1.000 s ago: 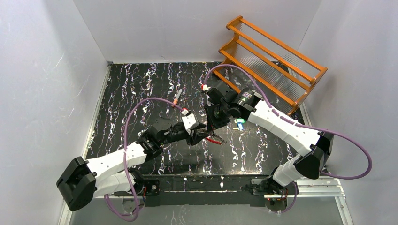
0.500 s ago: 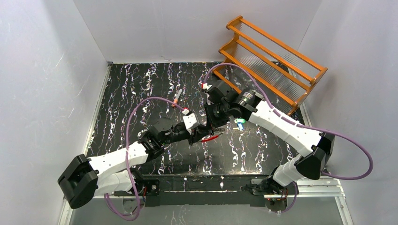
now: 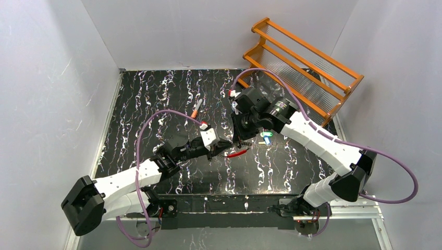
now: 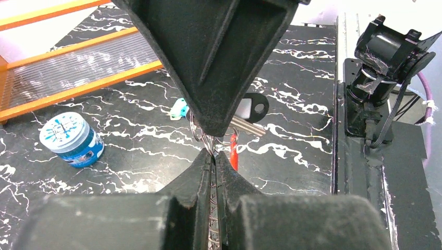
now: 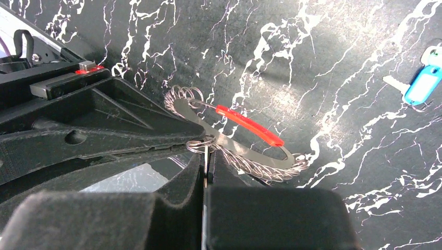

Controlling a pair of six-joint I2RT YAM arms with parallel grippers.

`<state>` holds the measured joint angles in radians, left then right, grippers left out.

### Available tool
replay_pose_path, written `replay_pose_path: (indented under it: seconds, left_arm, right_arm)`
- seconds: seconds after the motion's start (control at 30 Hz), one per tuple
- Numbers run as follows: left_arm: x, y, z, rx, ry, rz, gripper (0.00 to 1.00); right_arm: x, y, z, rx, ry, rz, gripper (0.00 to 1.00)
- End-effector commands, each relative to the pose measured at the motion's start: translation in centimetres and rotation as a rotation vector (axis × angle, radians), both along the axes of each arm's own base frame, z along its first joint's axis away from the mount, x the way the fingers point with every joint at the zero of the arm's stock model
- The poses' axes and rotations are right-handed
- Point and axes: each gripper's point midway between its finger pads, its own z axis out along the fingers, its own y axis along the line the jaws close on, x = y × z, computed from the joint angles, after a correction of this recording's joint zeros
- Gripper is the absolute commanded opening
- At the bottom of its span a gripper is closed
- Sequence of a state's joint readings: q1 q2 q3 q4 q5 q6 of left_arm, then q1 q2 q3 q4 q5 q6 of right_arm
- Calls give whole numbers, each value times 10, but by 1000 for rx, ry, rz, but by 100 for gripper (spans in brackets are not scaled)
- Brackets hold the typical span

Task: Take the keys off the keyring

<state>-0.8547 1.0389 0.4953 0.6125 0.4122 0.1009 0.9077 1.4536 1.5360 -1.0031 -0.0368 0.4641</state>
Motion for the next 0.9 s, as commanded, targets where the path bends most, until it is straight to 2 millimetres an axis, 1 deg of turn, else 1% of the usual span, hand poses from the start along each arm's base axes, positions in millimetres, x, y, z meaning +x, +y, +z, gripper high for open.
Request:
replay_pose_path:
  seconds: [0.0, 0.27, 0.47, 0.53, 0.63, 0.67, 0.8, 0.87]
  left_arm:
    - [-9, 1, 7, -9, -48, -46, 0]
    - [-15, 4, 16, -34, -94, -65, 0]
    - [-19, 4, 20, -48, -121, -79, 0]
    - [-19, 5, 20, -48, -123, -77, 0]
    - [-16, 5, 18, -44, -112, -61, 0]
    - [-15, 5, 17, -42, -106, -55, 2]
    - [-10, 3, 11, -22, -75, -37, 22]
    - [-9, 3, 10, -17, -64, -34, 25]
  right_arm:
    - [1, -14, 7, -7, -18, -9, 1]
    - [3, -26, -8, -69, 46, -30, 1]
    - [-2, -28, -22, -105, 110, -18, 1]
    - [-3, -25, -19, -92, 116, 0, 1]
    - [-5, -17, -8, -41, 106, 38, 1]
    - [-5, -15, -4, -22, 101, 49, 1]
    - [-8, -9, 3, 13, 104, 75, 1]
    - [-10, -7, 4, 22, 106, 79, 1]
